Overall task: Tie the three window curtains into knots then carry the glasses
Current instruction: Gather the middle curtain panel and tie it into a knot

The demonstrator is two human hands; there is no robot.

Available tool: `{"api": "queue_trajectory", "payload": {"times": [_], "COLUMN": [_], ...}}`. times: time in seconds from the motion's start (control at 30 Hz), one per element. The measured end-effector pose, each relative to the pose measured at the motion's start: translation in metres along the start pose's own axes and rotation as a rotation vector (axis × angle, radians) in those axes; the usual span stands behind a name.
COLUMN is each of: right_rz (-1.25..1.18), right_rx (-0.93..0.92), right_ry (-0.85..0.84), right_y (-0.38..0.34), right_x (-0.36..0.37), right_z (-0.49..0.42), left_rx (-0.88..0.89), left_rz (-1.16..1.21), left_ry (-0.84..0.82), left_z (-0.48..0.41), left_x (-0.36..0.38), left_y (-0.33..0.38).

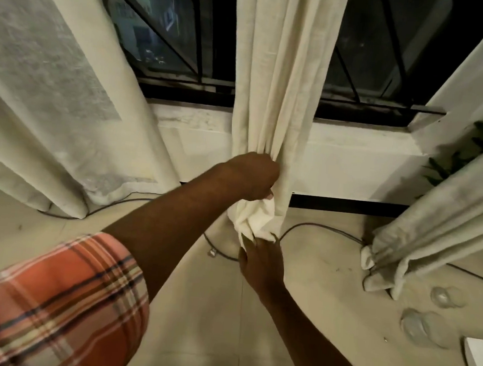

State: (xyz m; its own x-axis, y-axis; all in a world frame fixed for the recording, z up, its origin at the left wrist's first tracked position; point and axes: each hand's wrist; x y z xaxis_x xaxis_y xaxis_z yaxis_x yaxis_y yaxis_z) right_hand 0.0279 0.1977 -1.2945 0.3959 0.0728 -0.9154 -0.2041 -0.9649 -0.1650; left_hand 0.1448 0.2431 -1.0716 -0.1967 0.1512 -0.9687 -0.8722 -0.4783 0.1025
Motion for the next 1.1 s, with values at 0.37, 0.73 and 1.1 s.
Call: {"api": "queue_trajectory", "payload": {"times": [0.37, 0.73, 1.1], "right_rz": [0.039, 0.085, -0.134], "right_rx": [0.03, 0.075, 0.28], "right_ry": [0.154, -0.765, 0.14], "right_y": [0.007, 0.027, -0.019], "right_x": [0.044, 0.091, 0.009], "right_z": [-0.023, 0.061, 0.054], "left_rx": [-0.059, -0.243, -0.12], "left_rz": [0.366, 0.481, 0.168], "left_ry": [-0.166, -0.114, 0.097], "left_z": [0.002, -0.013, -0.027], "left_x": [-0.001, -0.005, 0.011], "left_y": [0.008, -0.015, -0.004]}}
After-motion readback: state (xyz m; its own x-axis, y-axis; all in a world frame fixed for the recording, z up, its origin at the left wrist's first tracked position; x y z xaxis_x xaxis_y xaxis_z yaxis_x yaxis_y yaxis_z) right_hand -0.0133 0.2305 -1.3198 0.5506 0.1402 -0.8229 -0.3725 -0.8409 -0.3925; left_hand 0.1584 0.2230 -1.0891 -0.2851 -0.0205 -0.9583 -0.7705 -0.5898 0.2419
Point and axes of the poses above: each hand's wrist, its own z-axis away from the middle knuckle, its own x-axis out of the palm, y = z × x
